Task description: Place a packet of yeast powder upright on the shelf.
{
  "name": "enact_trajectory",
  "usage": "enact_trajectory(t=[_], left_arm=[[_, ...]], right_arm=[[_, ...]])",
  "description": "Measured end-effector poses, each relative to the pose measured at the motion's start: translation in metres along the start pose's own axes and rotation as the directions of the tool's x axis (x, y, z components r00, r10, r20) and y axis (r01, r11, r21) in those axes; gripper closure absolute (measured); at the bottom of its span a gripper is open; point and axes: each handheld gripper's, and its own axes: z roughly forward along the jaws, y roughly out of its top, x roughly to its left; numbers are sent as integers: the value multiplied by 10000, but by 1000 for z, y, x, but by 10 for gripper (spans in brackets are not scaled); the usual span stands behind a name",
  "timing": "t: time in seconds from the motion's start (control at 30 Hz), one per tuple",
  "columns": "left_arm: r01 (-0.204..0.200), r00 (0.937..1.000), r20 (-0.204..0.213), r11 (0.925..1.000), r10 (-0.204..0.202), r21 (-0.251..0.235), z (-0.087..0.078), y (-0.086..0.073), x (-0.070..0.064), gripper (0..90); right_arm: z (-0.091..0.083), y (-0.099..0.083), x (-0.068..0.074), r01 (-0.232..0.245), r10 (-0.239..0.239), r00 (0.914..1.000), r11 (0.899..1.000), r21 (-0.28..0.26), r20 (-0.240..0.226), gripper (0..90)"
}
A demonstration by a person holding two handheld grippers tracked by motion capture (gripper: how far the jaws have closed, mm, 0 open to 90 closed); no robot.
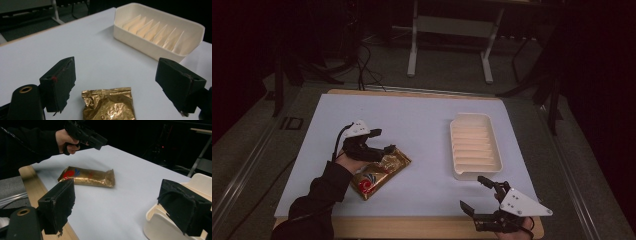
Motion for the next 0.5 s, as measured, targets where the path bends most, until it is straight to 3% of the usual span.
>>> enact_trajectory(t=[0.17, 0.5], left_arm=[[242, 9996, 116, 9992, -246, 313, 13, -8, 5, 206], [632, 9980, -131, 9942, -623, 867, 38, -23, 16, 213]], right_arm=[[0, -1, 0, -60, 60, 10000, 9999, 86, -60, 138], [2, -2, -1, -57, 60, 9999, 9998, 201, -117, 138]])
